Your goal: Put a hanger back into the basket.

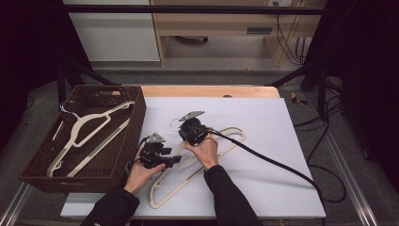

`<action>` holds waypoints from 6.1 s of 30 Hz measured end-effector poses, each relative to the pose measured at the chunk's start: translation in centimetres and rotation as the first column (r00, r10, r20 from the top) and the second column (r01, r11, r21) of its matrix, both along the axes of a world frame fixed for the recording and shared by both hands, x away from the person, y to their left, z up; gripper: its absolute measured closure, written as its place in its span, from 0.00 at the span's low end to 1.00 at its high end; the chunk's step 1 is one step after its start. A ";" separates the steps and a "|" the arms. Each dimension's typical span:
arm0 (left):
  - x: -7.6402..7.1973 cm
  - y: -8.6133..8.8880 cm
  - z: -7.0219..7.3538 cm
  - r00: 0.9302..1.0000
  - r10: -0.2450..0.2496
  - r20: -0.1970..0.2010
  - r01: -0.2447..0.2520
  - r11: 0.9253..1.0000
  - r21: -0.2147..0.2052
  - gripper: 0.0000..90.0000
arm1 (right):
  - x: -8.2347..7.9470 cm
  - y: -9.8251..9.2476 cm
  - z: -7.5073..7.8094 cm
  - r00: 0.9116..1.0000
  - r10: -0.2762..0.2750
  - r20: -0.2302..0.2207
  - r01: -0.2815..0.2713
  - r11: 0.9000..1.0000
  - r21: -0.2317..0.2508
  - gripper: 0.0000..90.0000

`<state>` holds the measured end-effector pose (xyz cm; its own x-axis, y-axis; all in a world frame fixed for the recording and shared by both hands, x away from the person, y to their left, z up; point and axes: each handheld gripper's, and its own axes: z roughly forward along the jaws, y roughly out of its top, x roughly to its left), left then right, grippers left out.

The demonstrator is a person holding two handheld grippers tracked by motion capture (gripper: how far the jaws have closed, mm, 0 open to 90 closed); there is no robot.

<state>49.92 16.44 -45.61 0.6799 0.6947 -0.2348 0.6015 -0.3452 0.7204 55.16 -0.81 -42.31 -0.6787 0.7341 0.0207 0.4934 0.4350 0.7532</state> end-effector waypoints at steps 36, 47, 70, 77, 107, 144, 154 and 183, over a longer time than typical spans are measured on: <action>-1.8 -1.2 2.0 0.999 0.010 -0.030 -0.013 0.995 -0.097 0.91 | -3.5 -8.0 2.8 0.992 0.015 0.125 -0.039 0.982 0.187 0.50; -4.4 -2.3 3.9 0.997 -0.079 0.003 0.078 0.982 -0.172 0.96 | -7.2 -13.8 3.9 0.983 -0.002 0.185 -0.047 0.965 0.260 0.29; -6.3 2.7 12.5 0.977 -0.093 0.192 0.116 0.987 -0.110 0.97 | -12.2 -22.6 2.9 0.969 -0.140 0.203 0.078 0.954 0.289 0.16; -6.0 6.0 15.3 0.967 -0.079 0.242 0.103 0.991 -0.089 0.97 | -12.6 -23.5 2.6 0.960 -0.174 0.218 0.106 0.950 0.293 0.12; -1.6 20.6 18.1 0.944 0.133 0.301 -0.109 0.989 -0.096 0.97 | -13.2 -24.5 2.5 0.951 -0.202 0.235 0.134 0.952 0.275 0.10; -1.2 29.5 13.9 0.938 0.260 0.227 -0.251 0.966 -0.069 0.97 | -13.0 -24.7 2.3 0.950 -0.209 0.233 0.148 0.956 0.253 0.08; -0.1 27.4 10.1 0.957 0.255 0.135 -0.257 0.966 -0.003 0.96 | -12.9 -24.7 2.3 0.951 -0.205 0.230 0.146 0.957 0.249 0.08; -5.2 20.7 12.6 0.910 0.326 0.256 -0.319 0.945 -0.070 0.51 | -13.1 -24.9 2.4 0.949 -0.212 0.234 0.147 0.953 0.264 0.07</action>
